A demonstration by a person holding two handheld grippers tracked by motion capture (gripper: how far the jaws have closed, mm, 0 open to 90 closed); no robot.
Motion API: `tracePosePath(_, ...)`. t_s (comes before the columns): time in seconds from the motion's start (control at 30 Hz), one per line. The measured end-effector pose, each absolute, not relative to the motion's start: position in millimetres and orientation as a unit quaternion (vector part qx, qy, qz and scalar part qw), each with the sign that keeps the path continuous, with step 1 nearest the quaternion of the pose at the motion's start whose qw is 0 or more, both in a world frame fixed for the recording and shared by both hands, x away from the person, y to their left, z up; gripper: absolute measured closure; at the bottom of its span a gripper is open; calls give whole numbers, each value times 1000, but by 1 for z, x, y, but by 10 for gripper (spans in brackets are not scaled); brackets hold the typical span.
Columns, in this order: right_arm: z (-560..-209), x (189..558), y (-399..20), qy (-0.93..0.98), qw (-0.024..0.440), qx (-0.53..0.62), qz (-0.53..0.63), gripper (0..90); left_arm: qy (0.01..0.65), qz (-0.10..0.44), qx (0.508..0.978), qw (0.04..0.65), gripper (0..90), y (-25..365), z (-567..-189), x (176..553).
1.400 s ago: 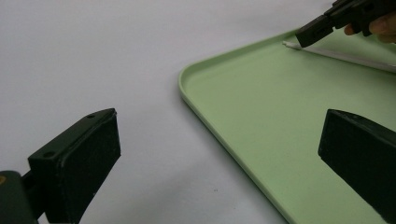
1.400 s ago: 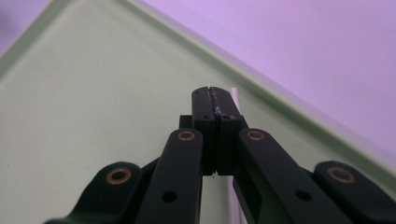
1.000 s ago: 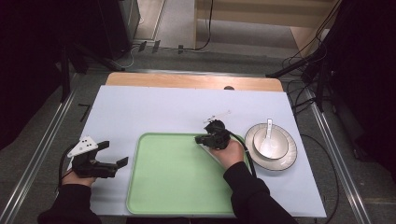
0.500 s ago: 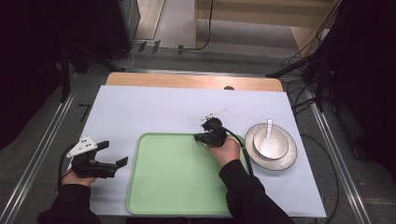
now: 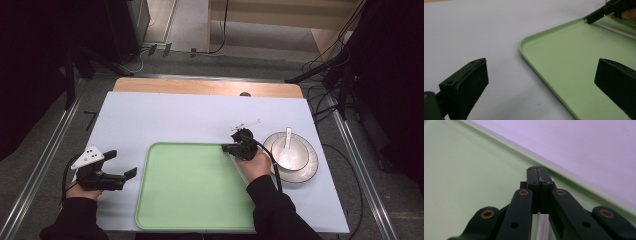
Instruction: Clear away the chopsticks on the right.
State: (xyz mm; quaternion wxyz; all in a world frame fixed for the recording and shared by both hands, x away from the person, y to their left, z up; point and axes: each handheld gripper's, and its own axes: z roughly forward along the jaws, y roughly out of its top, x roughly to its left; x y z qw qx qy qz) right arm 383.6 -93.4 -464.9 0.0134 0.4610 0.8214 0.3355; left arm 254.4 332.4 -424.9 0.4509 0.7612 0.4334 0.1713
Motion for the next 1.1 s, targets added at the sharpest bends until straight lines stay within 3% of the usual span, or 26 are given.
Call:
tracePosePath(0.33,-469,367,-120,801,65,486,342,900,431,171,763,451,0,332,-425,254)
tracePosePath(0.77,-470,352,-138,779,65,520,343,900,429,170,764,451,0,331,-424,254)
tracePosePath(1.1,-446,334,-142,769,55,500,395,756,430,170,763,451,0,332,-424,254)
